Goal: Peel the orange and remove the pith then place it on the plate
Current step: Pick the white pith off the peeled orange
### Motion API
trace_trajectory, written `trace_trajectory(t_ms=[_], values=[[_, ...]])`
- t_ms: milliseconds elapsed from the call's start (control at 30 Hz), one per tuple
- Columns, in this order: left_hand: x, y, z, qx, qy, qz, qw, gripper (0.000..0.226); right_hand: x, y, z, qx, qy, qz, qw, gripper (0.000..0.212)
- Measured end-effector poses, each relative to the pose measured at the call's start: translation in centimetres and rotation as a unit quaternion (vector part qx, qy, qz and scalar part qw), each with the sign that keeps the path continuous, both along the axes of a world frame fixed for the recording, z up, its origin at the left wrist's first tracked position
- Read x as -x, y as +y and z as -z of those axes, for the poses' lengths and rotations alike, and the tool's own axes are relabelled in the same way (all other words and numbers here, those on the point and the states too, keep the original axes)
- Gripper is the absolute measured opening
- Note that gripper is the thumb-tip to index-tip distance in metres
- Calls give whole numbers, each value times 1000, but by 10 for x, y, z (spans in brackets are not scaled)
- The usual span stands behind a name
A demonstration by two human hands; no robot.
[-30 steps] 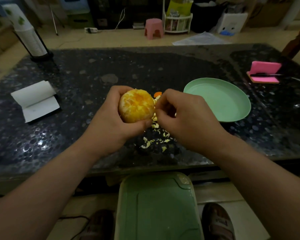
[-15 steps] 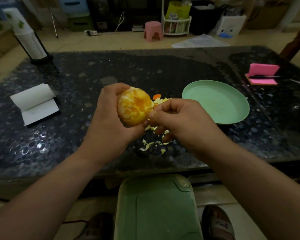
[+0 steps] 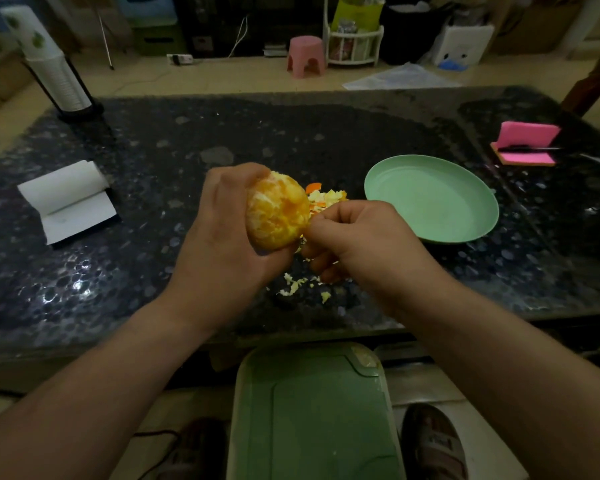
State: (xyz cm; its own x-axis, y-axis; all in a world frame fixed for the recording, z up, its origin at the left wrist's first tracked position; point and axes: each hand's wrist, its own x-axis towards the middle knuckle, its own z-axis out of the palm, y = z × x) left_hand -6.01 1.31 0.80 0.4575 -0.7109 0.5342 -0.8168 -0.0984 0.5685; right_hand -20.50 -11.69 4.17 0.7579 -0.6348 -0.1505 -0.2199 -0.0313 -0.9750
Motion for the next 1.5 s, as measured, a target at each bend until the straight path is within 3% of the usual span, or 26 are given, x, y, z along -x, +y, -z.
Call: trace_trajectory(t_ms=[133, 267, 467, 667, 1233, 1500], values=[[-1, -1, -1, 17, 81, -11, 996, 82, 1, -2, -1, 6, -26, -10, 1000, 8], [-1, -1, -3, 37, 140, -8, 989, 77, 2, -2, 2, 176, -51, 0, 983, 8], [0, -2, -3, 27, 132, -12, 991, 77, 1, 0, 7, 352, -51, 26, 934, 5], [-2, 0, 0, 5, 90, -18, 996, 82, 1, 0, 10, 450, -29, 14, 893, 4], [2, -1, 1, -9, 34, -29, 999, 80, -1, 1, 11, 491, -17, 13, 871, 6], [5, -1, -2, 13, 94, -23, 995, 83, -5, 2, 9, 437, -49, 45, 897, 11]])
